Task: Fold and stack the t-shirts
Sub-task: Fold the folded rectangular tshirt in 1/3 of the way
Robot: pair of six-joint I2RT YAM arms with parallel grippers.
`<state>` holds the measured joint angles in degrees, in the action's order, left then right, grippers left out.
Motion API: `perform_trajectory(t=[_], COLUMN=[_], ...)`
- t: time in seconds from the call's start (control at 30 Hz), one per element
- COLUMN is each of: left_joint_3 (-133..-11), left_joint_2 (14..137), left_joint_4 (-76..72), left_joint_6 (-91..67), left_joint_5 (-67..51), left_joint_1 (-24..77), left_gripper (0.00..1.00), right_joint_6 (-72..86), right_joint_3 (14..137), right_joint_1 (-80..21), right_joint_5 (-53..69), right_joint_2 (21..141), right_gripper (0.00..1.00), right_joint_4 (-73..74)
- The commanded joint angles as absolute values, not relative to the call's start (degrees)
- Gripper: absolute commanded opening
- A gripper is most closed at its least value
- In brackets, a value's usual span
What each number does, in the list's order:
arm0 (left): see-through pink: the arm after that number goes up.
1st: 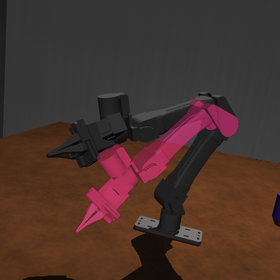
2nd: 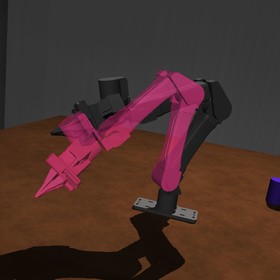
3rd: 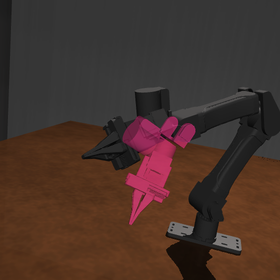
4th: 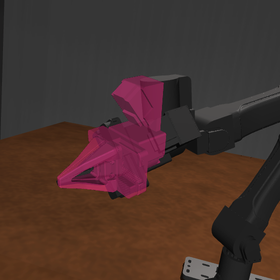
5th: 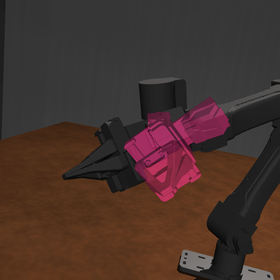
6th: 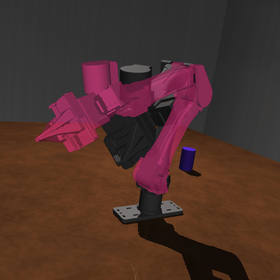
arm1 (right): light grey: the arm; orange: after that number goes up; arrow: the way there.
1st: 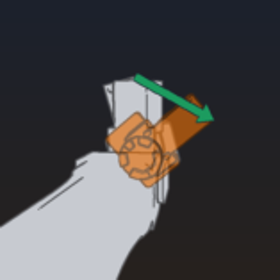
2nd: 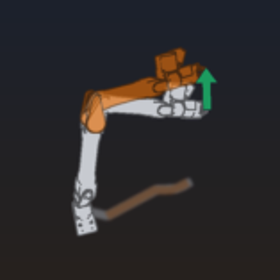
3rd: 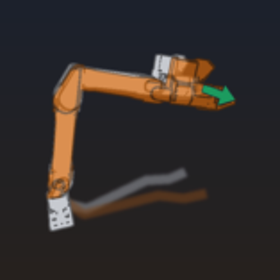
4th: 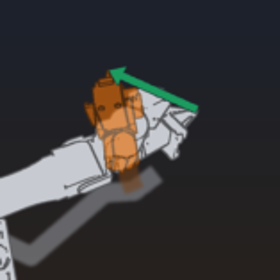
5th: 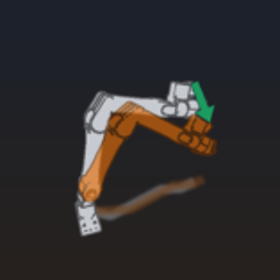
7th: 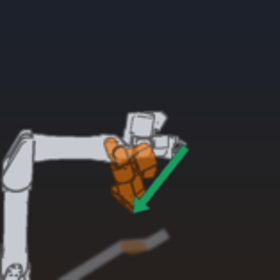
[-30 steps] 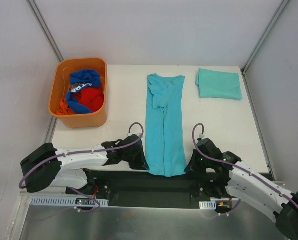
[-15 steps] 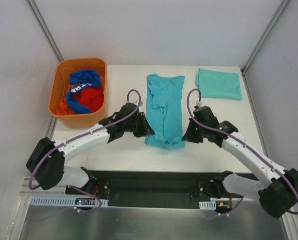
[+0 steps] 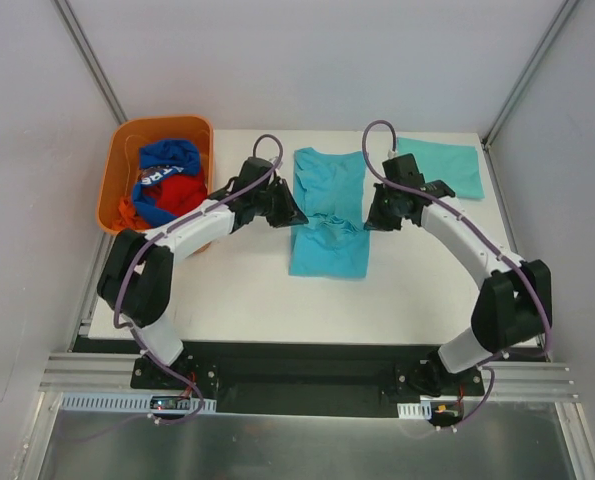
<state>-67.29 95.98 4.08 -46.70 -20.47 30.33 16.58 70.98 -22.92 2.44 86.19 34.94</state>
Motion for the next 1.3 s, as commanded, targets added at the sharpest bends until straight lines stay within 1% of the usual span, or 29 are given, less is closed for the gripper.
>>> perform_trajectory(t=[0.0,0.23,0.43,0.47,0.53,0.57,0.6,0.67,0.7,0.77,0.8,0.83,0.87,0.93,0.97,1.0,1.1,1.27], left_joint_3=[-73.2,-79.18,-80.77,-80.77,-81.12,-81.21,-81.3,-81.56,-81.65,-82.09,-82.26,-82.35,-82.35,-81.22,-80.6,-79.81,-73.42,-63.3], left_joint_2=[99.92,107.65,111.7,112.14,113.2,113.46,113.64,114.43,114.52,114.44,114.26,113.47,112.94,110.23,109.08,107.77,100.93,93.26], left_joint_4=[3.78,4.04,4.39,4.31,4.48,4.4,4.57,4.75,4.83,4.83,5.01,5.01,4.92,5.01,5.01,5.01,4.92,5.01], left_joint_6=[-43.6,-42.54,-42.8,-42.72,-42.71,-42.54,-42.63,-42.63,-42.8,-42.8,-42.54,-42.45,-42.28,-42.19,-42.1,-42.1,-41.92,-42.62], left_joint_5=[-24.69,-26.36,-28.47,-28.48,-28.65,-28.74,-28.65,-28.65,-28.74,-28.83,-29.35,-29.44,-29.53,-29.62,-29.45,-29.1,-27.34,-24.0], left_joint_1=[28.04,25.49,23.91,23.73,23.64,23.64,23.56,23.47,23.55,23.38,23.29,23.29,23.29,23.38,23.38,23.47,24.17,26.45], left_gripper=[0.0,0.0,0.0,0.03,0.06,0.09,0.13,0.19,0.34,0.46,0.56,0.99,0.99,0.99,0.99,0.99,0.99,0.99], right_joint_6=[12.49,10.99,11.07,11.34,11.43,11.43,11.43,11.34,11.16,10.81,10.46,9.94,9.84,9.76,10.02,10.19,10.9,11.95], right_joint_3=[78.03,85.24,88.68,89.12,89.38,89.99,90.26,91.23,92.19,93.34,94.21,94.48,94.57,93.26,92.29,91.15,85.27,67.88], right_joint_1=[-20.31,-18.2,-17.14,-16.96,-16.79,-16.7,-16.53,-16.35,-16.17,-16.08,-15.91,-15.91,-15.91,-15.91,-16.0,-16.0,-16.26,-17.14], right_joint_5=[4.83,6.15,7.47,7.38,7.29,7.47,7.91,8.52,9.13,9.4,10.1,10.46,10.63,10.64,10.37,9.76,10.19,13.88], right_joint_2=[92.88,101.86,107.84,108.89,109.68,110.56,111.09,112.58,112.94,113.47,113.38,113.12,112.07,110.22,107.87,106.54,100.74,89.4], right_gripper=[0.01,0.01,0.01,0.01,0.02,0.04,0.09,0.13,0.2,0.34,0.58,0.66,0.71,0.89,0.95,0.97,0.97,0.97], right_joint_4=[34.89,35.16,35.24,35.24,35.33,35.33,35.42,35.94,36.38,37.26,38.14,38.58,39.02,39.11,39.02,38.85,37.63,32.62])
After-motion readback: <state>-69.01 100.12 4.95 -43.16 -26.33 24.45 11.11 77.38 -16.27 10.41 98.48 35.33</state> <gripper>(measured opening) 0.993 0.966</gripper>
